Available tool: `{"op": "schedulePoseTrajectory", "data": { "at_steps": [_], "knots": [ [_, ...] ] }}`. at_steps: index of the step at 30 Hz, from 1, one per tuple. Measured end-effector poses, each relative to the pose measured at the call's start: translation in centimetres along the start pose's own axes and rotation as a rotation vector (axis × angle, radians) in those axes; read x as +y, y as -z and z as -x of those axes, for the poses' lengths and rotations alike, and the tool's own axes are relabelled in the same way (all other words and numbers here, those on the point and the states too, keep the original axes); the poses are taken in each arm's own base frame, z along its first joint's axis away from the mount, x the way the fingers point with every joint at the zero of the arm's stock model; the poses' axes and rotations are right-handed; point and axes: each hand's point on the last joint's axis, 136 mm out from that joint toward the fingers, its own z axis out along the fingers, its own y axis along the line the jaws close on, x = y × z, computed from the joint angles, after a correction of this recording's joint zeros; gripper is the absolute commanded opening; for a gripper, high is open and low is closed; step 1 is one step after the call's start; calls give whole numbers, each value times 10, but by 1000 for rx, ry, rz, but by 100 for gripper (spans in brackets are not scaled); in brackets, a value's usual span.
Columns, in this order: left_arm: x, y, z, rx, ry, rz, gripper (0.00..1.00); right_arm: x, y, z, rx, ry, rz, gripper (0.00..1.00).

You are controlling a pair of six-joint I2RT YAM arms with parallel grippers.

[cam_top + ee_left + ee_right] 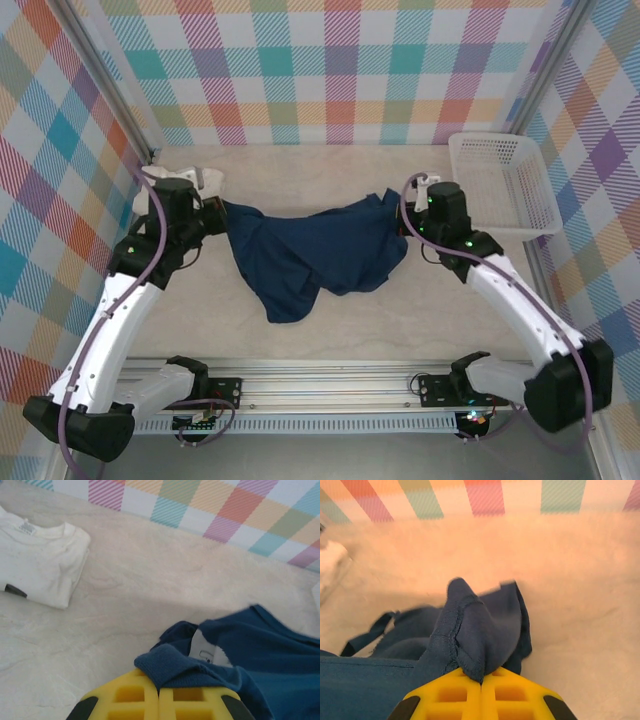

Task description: Fold the inside-out t-shirt

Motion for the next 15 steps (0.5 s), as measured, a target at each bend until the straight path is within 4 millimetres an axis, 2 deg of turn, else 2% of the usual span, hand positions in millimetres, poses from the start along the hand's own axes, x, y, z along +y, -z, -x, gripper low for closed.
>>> {"op": "schedulePoseTrajectory", "data": {
  "at_steps": [2, 6, 10, 13, 15],
  "knots": [
    [-2, 6, 10, -15, 8, -12, 0, 0, 12, 7, -28, 11, -3, 0],
    [4, 6, 8, 17, 2, 4, 0, -4, 12, -12, 37, 11, -11, 0],
    [19, -7, -16, 131, -15, 57, 0, -8, -4, -57, 174, -20, -12, 1],
    [27, -17, -39, 215, -26, 71, 0, -18, -31, -103, 335, -49, -52, 11],
    [29, -21, -55, 268, -25, 66, 0, -27, -43, -129, 426, -55, -98, 22]
  ]
}}
